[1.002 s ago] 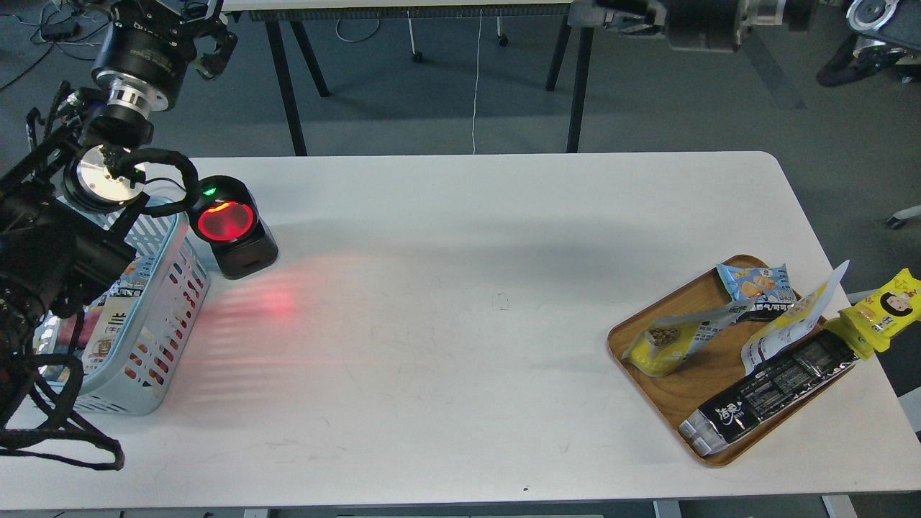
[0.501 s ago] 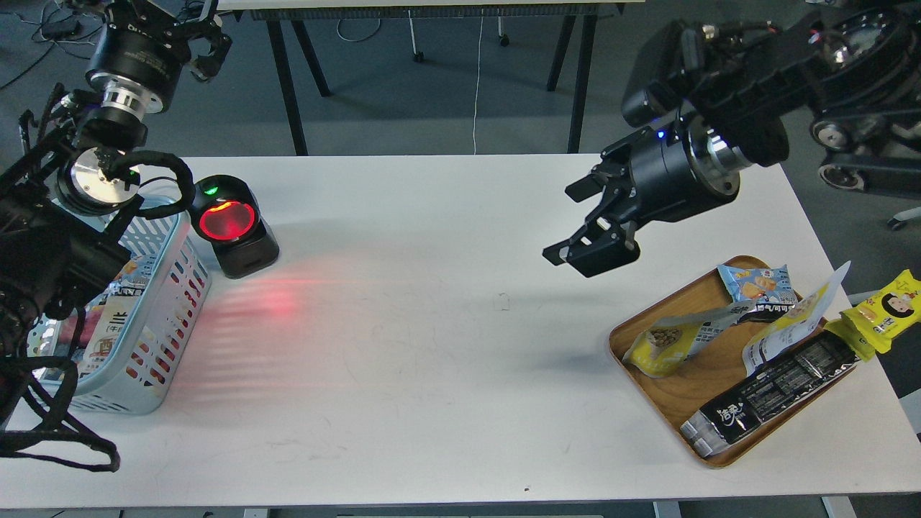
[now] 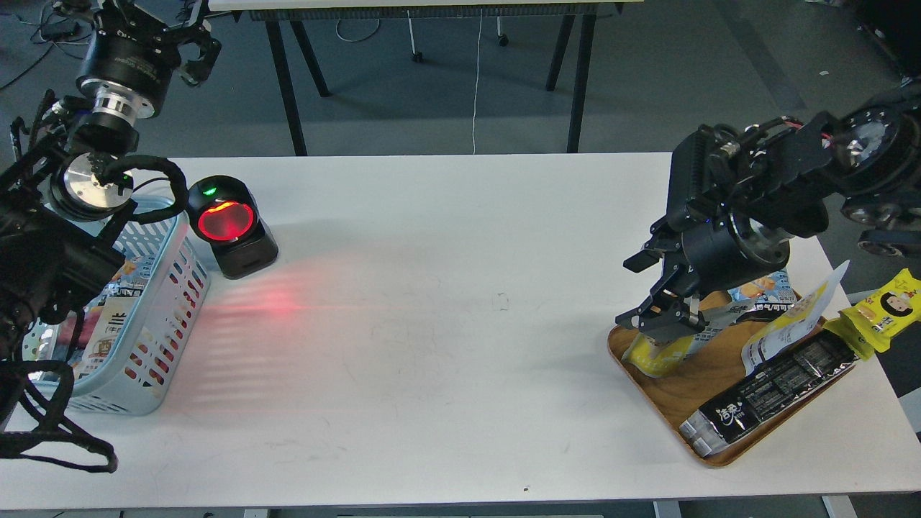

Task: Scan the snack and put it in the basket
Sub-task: 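Reach the right gripper down to the yellow chip bag on the tray, then grasp the yellow chip bag with the right gripper and lift it, then carry the bag toward the scanner and set it on the table, then open the right gripper and withdraw the right arm upward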

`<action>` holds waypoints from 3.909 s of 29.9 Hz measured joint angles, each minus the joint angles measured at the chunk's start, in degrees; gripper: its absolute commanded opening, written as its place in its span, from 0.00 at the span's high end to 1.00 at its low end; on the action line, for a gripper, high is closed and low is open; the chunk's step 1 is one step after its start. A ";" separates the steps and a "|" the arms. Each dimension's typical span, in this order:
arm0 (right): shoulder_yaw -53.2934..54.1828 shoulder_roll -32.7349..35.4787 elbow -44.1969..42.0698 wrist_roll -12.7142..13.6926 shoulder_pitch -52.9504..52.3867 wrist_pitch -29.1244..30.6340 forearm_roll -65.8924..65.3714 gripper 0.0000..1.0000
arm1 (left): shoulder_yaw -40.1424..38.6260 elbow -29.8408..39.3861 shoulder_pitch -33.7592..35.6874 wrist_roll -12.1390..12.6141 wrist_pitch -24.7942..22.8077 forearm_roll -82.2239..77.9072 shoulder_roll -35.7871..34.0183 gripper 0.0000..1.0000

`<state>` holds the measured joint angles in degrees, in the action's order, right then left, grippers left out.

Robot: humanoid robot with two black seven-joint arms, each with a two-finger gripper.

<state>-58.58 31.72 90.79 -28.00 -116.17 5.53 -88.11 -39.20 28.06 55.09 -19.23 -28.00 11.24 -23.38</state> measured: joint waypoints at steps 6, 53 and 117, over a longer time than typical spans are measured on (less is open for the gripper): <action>-2.14 0.02 0.32 0.00 2.17 0.00 -4.92 0.32 | 0.00 -0.07 -0.06 0.02 0.00 -0.06 -0.15 0.01; 9.53 -3.49 -9.61 0.00 1.93 0.43 -2.36 1.00 | 0.03 -1.96 0.02 0.08 0.00 -0.09 -0.18 0.01; 32.20 -11.41 -21.76 -0.01 12.18 0.52 10.56 0.18 | 1.11 -3.45 0.63 0.61 0.00 -0.49 -1.07 0.01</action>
<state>-26.38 20.31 69.03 -28.01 -103.99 6.05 -77.55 -38.09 24.61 55.71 -18.62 -28.00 10.76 -24.45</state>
